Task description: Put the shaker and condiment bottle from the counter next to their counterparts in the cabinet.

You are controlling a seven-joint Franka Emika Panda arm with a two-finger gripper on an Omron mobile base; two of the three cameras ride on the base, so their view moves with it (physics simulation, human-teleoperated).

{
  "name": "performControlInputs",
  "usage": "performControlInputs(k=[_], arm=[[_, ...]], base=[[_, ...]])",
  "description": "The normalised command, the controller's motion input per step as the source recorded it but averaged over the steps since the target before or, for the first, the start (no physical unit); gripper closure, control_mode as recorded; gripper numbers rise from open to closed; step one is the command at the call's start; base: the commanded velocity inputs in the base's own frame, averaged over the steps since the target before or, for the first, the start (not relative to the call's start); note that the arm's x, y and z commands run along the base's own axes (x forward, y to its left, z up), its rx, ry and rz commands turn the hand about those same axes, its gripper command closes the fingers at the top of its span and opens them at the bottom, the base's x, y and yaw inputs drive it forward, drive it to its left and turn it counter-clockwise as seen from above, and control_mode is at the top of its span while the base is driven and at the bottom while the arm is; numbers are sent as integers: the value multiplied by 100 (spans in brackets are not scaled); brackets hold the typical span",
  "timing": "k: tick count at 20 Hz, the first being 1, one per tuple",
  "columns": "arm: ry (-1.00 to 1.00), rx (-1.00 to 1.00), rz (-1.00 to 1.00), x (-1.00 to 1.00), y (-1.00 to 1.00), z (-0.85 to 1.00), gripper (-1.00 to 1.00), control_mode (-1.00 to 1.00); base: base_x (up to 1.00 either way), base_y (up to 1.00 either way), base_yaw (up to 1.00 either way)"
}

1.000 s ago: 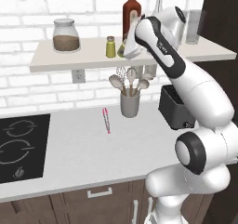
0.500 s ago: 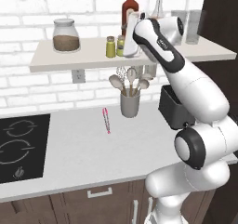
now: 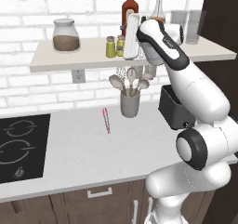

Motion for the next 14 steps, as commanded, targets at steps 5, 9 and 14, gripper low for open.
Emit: performControlInputs(k=[5,9,14], arm=[[-1,0,8,2,0,0,-100,-100],[-1,0,9,0,0,1,-100,-100],[-5,0,6,-21,-10,28,-100,-100]], base=[[0,0,0],[0,0,0],[0,0,0]])
